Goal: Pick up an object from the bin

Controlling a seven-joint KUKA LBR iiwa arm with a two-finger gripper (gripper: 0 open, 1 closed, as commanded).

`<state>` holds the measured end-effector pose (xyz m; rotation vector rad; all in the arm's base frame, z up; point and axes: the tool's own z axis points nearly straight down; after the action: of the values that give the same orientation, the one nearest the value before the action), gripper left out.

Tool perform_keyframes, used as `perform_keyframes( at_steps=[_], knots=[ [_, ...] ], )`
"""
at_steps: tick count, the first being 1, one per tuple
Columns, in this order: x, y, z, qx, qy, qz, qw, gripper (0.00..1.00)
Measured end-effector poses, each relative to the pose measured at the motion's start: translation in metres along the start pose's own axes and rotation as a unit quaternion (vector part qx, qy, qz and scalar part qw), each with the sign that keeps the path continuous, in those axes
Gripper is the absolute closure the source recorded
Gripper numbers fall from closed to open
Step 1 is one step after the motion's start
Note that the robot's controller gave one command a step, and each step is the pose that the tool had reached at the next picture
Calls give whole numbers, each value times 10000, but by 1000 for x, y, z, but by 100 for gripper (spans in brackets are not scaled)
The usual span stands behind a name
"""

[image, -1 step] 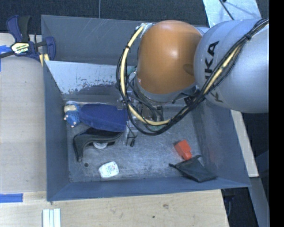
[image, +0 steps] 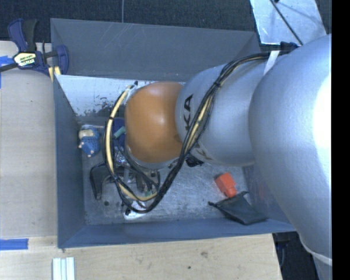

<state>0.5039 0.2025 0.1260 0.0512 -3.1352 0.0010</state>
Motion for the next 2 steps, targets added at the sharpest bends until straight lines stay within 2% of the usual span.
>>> perform_keyframes(
  at_steps=[1, 2],
  knots=[
    [15, -82, -73, 6, -72, 266, 9996, 0],
    [-42, -34, 38, -17, -83, 480, 9988, 0]
  ],
)
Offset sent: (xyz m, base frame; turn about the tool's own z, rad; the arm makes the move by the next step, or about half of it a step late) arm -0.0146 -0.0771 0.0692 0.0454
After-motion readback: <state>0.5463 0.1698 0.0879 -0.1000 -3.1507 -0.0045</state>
